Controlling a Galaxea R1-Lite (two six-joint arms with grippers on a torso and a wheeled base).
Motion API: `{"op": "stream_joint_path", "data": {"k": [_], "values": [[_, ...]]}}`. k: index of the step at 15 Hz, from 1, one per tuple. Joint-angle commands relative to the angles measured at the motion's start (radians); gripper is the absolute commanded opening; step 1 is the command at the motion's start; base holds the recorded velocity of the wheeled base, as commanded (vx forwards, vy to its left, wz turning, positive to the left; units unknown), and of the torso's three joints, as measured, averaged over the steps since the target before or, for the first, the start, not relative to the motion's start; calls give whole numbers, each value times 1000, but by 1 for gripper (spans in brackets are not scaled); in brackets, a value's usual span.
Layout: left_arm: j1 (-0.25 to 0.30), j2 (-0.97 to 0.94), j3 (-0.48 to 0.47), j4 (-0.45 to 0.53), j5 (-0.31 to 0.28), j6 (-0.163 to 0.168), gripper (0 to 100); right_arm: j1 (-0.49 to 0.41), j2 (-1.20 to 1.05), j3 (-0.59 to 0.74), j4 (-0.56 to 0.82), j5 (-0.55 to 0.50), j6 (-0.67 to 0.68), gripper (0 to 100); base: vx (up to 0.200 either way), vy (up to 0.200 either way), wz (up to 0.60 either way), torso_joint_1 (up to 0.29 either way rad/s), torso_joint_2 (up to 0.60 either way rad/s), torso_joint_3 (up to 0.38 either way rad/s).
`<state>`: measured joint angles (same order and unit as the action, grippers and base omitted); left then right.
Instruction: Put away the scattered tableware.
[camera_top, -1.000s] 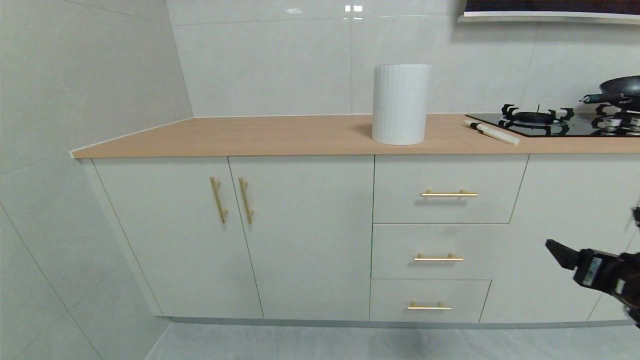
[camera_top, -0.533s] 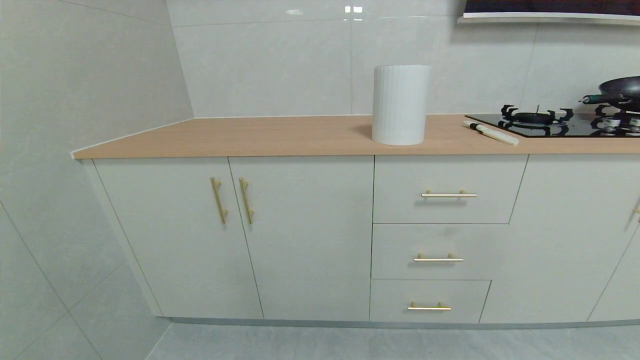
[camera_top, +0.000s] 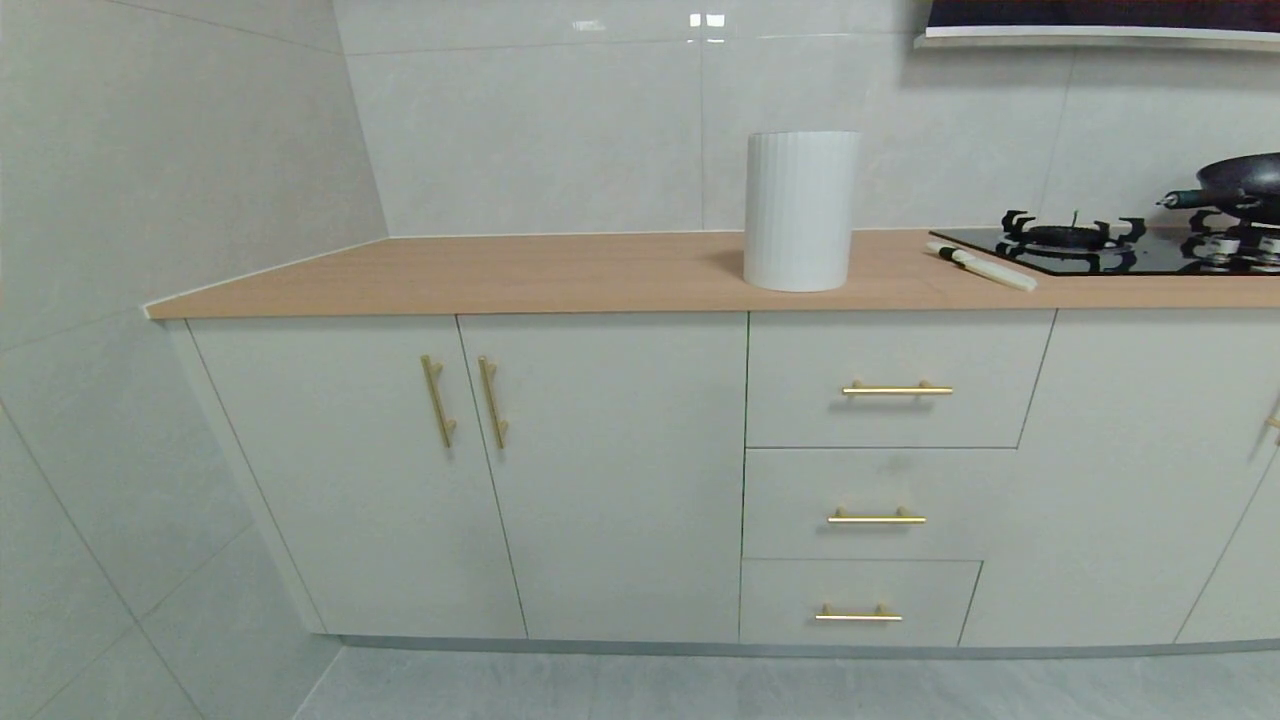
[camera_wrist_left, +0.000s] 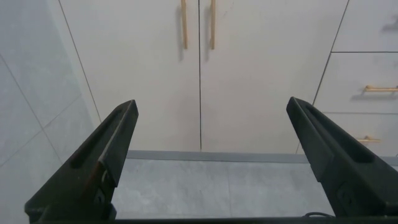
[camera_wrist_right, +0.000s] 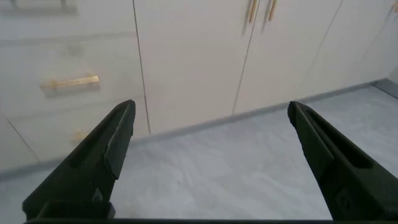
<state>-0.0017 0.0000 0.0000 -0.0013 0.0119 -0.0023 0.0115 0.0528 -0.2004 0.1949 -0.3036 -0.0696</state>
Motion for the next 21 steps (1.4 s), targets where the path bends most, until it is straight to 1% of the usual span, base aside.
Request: {"op": "stream_joint_path", "data": {"k": [1, 2, 3, 4, 5, 15, 16, 17, 21], "values": [[0, 0, 0, 0, 0, 1, 100, -8, -53, 105, -120, 97, 11, 100, 0, 0, 0, 0, 0, 0], [0, 0, 0, 0, 0, -1, 100, -8, -53, 182, -262, 139, 8, 100, 0, 0, 0, 0, 0, 0], [0, 0, 0, 0, 0, -1, 100, -8, -53, 200, -250, 232, 17, 100, 0, 0, 0, 0, 0, 0], [0, 0, 0, 0, 0, -1, 100, -8, -51, 200, -207, 259, 30, 100, 0, 0, 0, 0, 0, 0], [0, 0, 0, 0, 0, -1, 100, -8, -53, 199, -192, 262, 40, 100, 0, 0, 0, 0, 0, 0], [0, 0, 0, 0, 0, -1, 100, -10, -53, 199, -195, 265, 62, 100, 0, 0, 0, 0, 0, 0], [0, 0, 0, 0, 0, 4, 100, -8, -53, 199, -195, 265, 63, 100, 0, 0, 0, 0, 0, 0], [0, 0, 0, 0, 0, -1, 100, -8, -51, 199, -195, 265, 60, 100, 0, 0, 0, 0, 0, 0], [0, 0, 0, 0, 0, 1, 100, -10, -51, 199, -195, 264, 60, 100, 0, 0, 0, 0, 0, 0]]}}
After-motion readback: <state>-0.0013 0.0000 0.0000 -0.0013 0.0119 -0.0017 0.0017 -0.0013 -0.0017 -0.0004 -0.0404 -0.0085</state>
